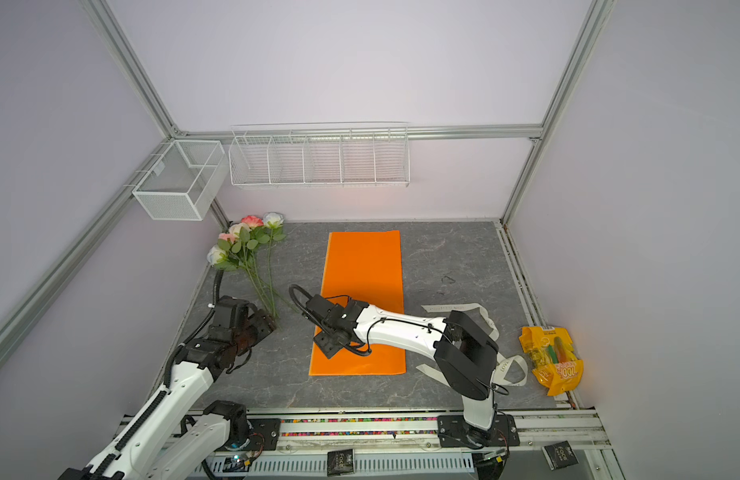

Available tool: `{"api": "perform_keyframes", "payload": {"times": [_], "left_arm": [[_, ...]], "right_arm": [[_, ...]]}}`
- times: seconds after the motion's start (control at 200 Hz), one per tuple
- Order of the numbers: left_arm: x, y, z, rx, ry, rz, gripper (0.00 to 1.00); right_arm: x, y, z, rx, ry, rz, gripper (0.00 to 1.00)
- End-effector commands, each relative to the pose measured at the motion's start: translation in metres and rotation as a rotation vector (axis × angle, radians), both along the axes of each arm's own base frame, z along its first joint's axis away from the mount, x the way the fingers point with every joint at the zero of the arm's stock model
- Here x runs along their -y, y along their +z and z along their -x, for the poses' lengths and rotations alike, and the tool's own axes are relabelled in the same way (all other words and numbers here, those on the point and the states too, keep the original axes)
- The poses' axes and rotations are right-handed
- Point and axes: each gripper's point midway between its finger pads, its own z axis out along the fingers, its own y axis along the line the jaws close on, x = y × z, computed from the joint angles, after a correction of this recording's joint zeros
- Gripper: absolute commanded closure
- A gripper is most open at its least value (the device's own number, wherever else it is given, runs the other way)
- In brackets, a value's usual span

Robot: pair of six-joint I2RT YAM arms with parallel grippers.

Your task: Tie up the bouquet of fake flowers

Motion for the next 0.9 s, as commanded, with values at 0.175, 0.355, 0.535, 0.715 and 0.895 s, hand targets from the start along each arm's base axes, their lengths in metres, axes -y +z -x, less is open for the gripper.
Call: {"api": "perform_keyframes", "payload": {"times": [0.175, 0.355, 0.535, 0.715, 0.895], "left_arm": [[-0.011, -0.002, 0.012, -0.013, 0.014, 0.02, 0.26], [-0.011, 0.004, 0.015, 0.029, 0.018, 0.031, 0.26], [-0.017, 0.005, 0.021, 0.023, 0.049, 0.017, 0.25], [-0.031, 0.003, 0.026, 0.033, 0.146, 0.003, 0.22], [-0.056, 0.0, 0.037, 0.012, 0.308, -0.047, 0.19]], "right_arm": [[-0.004, -0.041, 0.014, -0.061, -0.126, 0.084, 0.33], [-0.006, -0.051, 0.016, -0.083, -0.104, 0.134, 0.32], [0.0, -0.056, 0.018, -0.089, -0.114, 0.193, 0.31], [-0.006, -0.058, 0.022, -0.107, -0.087, 0.196, 0.28], [-0.021, -0.059, 0.026, -0.115, -0.072, 0.182, 0.26]]}}
